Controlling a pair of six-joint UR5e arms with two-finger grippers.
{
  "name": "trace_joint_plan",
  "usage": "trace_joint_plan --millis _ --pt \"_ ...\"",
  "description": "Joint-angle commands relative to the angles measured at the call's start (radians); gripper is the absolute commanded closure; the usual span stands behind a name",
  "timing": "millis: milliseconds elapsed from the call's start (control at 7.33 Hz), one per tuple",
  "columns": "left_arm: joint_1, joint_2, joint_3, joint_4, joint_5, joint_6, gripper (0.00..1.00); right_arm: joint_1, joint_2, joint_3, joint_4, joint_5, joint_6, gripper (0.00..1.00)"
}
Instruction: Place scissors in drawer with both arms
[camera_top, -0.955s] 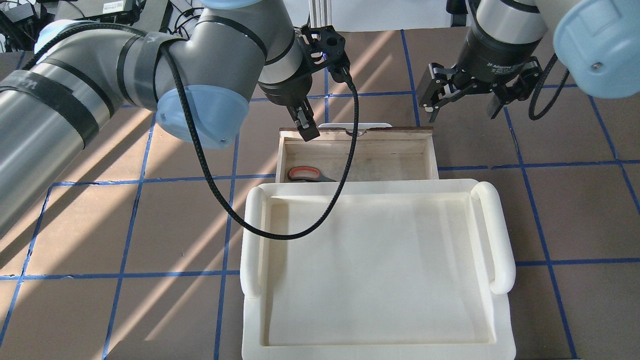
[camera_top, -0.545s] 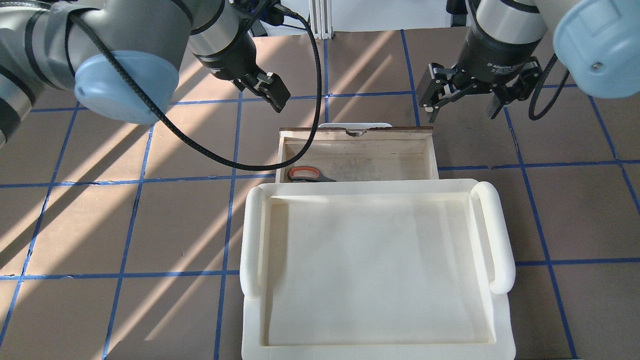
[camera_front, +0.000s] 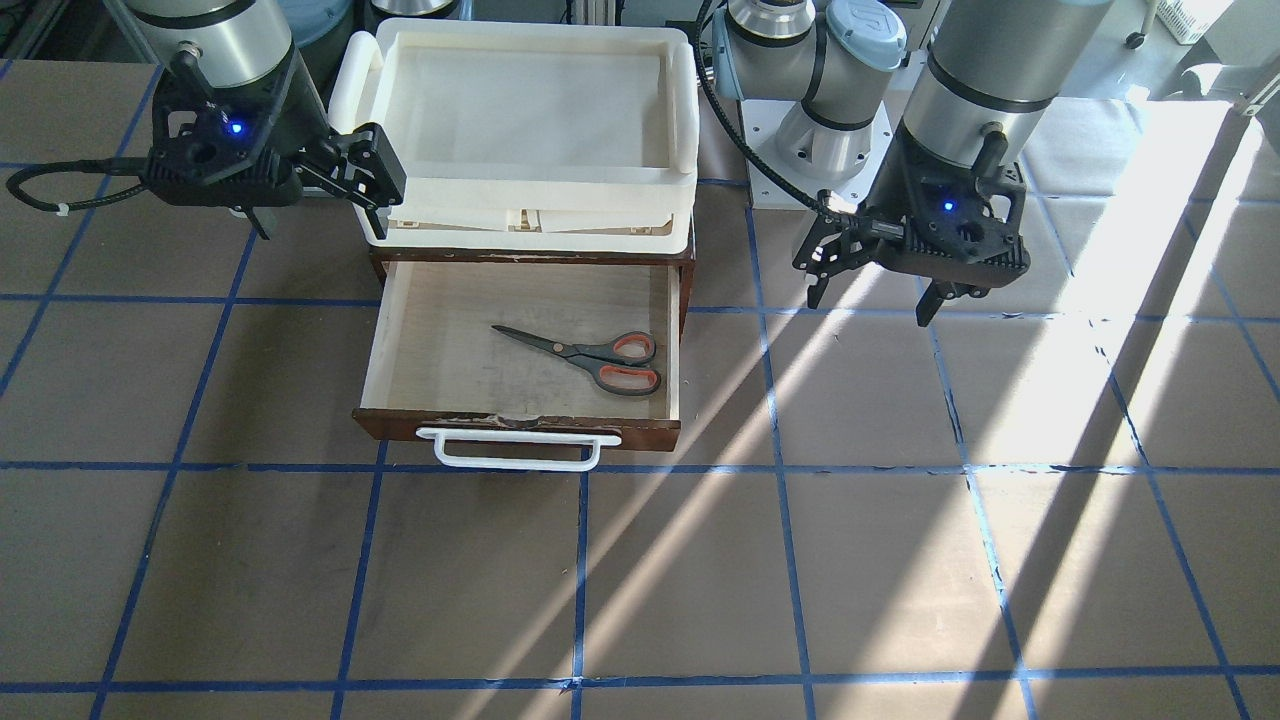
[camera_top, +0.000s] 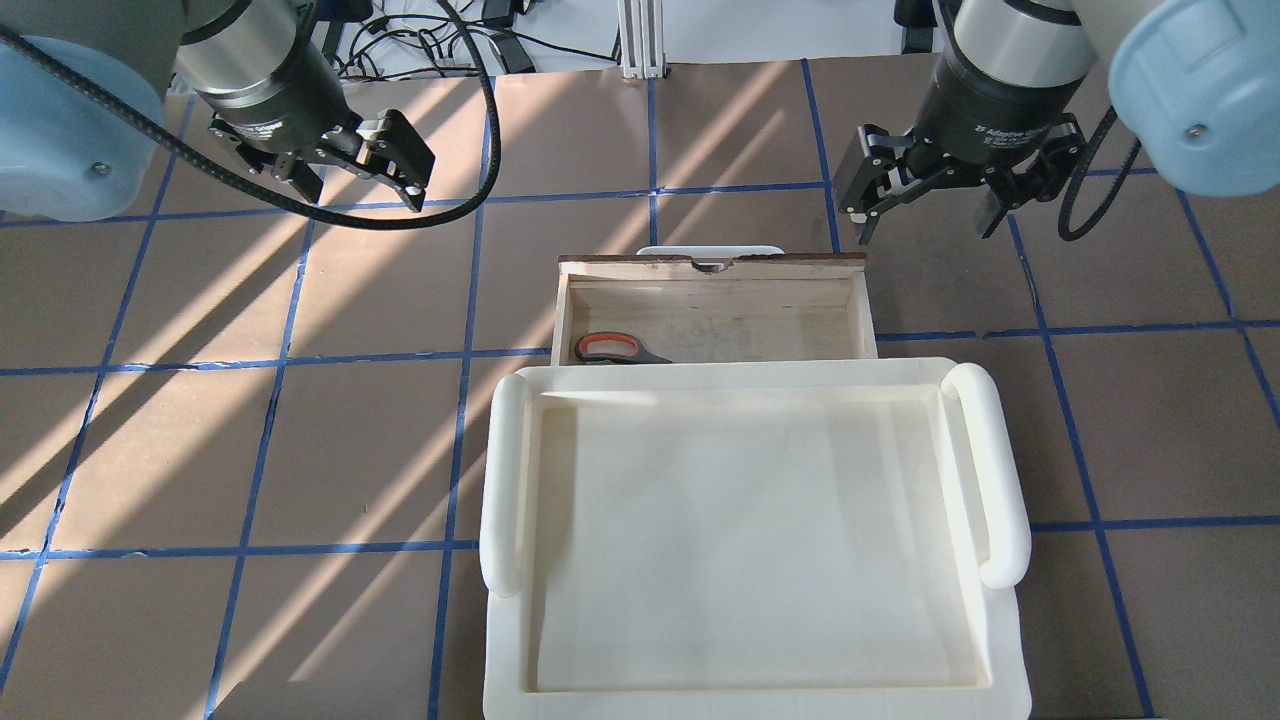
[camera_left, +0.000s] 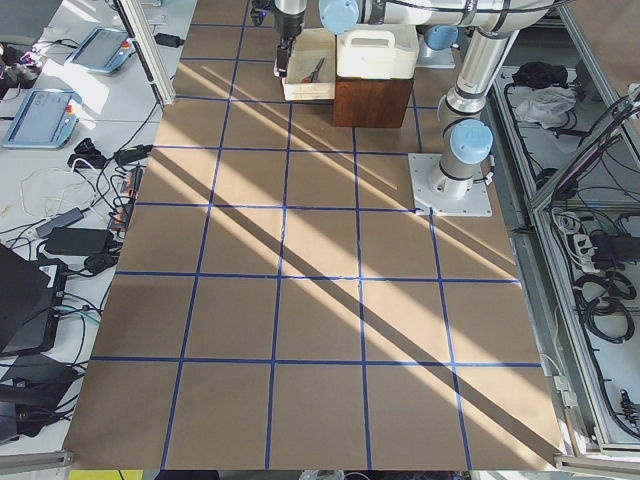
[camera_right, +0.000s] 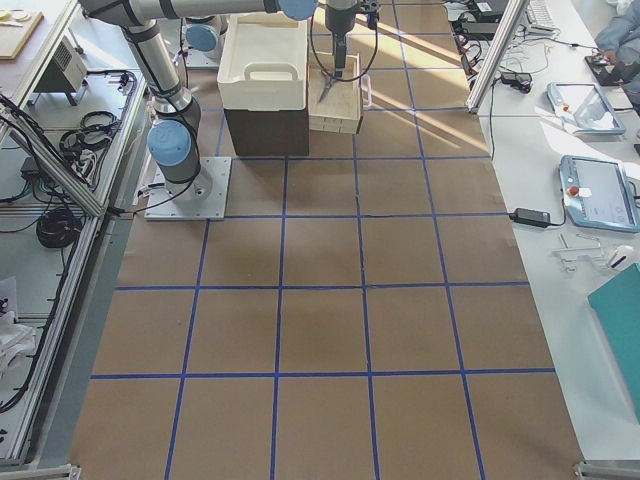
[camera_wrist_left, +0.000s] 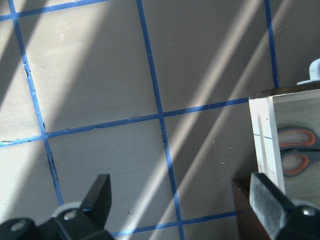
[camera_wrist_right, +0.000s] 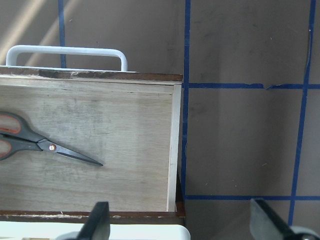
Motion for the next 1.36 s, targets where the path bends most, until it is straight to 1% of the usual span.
trace_joint_plan --millis 0,409,545,682,955,1227 --pt "0.096 -0.001 -0.012 -0.025 0.004 0.009 0.00 0.002 0.000 0.000 0.000 0.000 0.001 0.00" --pt "0.076 0.052 -0.037 -0.039 0.001 -0.024 0.00 0.002 0.000 0.000 0.000 -0.001 0.002 0.00" --pt "0.044 0.062 -0.038 -0.037 0.001 -0.097 0.00 0.002 0.001 0.000 0.000 0.003 0.004 0.00" --pt "0.019 0.068 -0.043 -0.037 0.003 -0.116 0.00 0.002 0.001 0.000 0.000 -0.001 0.002 0.00" --pt "0.011 0.089 -0.086 -0.036 0.001 -0.112 0.00 0.002 0.000 0.000 -0.003 -0.004 -0.007 0.00" --pt "0.010 0.103 -0.091 -0.036 0.003 -0.106 0.00 -0.002 0.000 -0.001 -0.041 -0.004 -0.001 0.00"
